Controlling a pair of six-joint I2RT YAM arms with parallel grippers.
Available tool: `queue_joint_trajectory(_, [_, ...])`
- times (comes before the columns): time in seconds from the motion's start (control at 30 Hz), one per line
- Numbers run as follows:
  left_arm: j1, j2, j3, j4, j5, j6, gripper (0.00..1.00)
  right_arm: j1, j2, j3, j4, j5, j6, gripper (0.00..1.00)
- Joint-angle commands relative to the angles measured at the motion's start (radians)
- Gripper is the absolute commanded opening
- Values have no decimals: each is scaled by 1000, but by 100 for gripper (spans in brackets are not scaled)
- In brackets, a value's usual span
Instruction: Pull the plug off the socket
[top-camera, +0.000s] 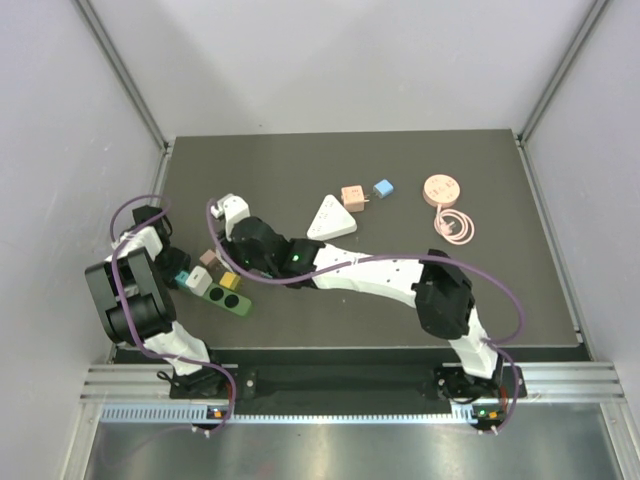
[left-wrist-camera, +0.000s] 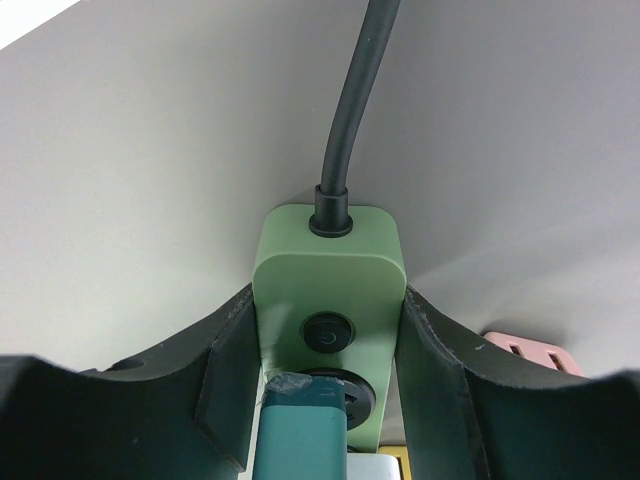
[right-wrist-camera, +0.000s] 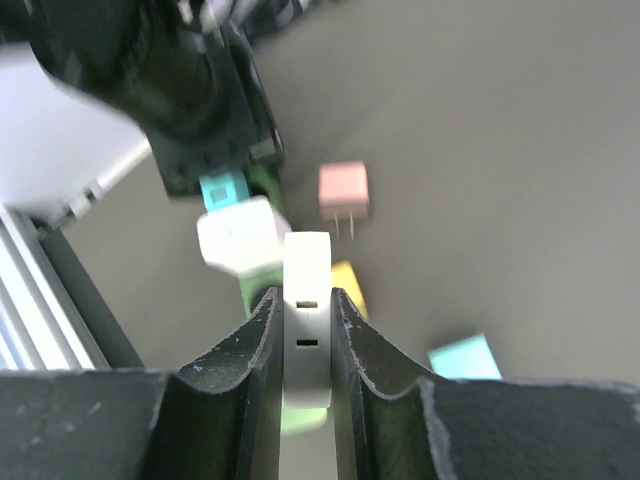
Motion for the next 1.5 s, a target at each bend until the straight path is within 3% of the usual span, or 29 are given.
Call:
queue_joint_trajectory(0.0, [4, -13, -23, 25, -70, 15, 0, -26, -131, -68, 11, 75, -6, 0])
queue_joint_trajectory(0.17, [5, -11, -23, 25, -65, 15, 0, -212, -342, -335, 76, -24, 69, 0])
queue_joint_trajectory(0.33, [2, -16, -21, 26, -59, 21, 0, -511, -535, -622, 126, -77, 92, 0])
queue_joint_trajectory(0.6, [2, -8, -18, 28, -51, 23, 0, -914, -635, -891, 188, -189, 124, 0])
queue_joint_trajectory(1.03, [2, -16, -15, 17, -68, 30, 0, -1093, -529, -935, 204, -323, 113, 1])
queue_joint_trajectory(1.27, [2, -13, -15, 17, -63, 30, 0, -1114, -485, -914, 149, -295, 92, 18])
queue_joint_trajectory(1.37, [4, -11, -14, 17, -63, 30, 0, -1114, -494, -897, 93, -244, 69, 32])
queue_joint_trajectory(1.47, [2, -11, -15, 17, -60, 30, 0, -1105, -526, -888, 69, -184, 41, 66])
